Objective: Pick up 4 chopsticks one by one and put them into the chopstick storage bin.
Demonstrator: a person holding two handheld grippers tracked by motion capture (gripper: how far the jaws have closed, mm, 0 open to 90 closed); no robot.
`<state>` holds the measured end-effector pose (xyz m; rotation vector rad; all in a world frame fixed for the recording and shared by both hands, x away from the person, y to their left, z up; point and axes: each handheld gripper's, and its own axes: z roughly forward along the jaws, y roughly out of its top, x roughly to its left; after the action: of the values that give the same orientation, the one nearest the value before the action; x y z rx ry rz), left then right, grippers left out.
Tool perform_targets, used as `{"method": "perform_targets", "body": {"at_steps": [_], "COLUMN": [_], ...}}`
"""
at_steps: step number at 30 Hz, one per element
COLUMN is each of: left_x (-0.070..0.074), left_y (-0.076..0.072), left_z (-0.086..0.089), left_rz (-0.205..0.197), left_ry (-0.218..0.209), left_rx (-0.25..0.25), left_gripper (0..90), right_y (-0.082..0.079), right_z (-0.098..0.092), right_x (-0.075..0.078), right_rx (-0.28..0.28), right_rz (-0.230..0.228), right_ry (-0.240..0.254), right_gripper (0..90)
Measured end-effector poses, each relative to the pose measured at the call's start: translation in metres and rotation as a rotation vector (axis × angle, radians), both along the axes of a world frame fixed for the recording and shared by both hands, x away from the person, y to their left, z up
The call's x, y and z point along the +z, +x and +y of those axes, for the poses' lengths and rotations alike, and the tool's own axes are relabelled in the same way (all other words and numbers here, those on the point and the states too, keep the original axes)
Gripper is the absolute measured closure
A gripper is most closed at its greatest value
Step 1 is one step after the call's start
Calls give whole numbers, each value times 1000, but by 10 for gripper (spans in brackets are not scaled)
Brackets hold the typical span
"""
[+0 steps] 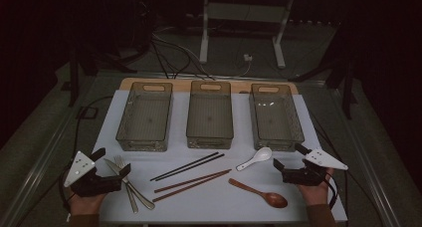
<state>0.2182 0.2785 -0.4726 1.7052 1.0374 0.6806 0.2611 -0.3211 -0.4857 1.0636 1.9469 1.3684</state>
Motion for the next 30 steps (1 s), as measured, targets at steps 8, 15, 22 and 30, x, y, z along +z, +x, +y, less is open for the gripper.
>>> {"method": "perform_targets", "body": {"at_steps": [8, 15, 22, 30], "left_x": [6, 20, 28, 30], "left_y": [-1, 2, 9, 20], "left_z": [-3, -13, -27, -45], "left_rz": [3, 17, 26, 59], "left_ry": [10, 27, 68, 107], "left_rx": [-9, -81, -144, -215], "left_gripper": [7, 7, 8, 7], "right_y": [0, 0, -1, -1], "right_z": [-1, 0, -1, -2], "right_x": [0, 0, 0, 1], "right_rx": [-3, -5, -3, -9], "right_rz": [8, 5, 4, 1], "right_ry": [-2, -10, -10, -2], "right_gripper": [1, 1, 1, 1]}}
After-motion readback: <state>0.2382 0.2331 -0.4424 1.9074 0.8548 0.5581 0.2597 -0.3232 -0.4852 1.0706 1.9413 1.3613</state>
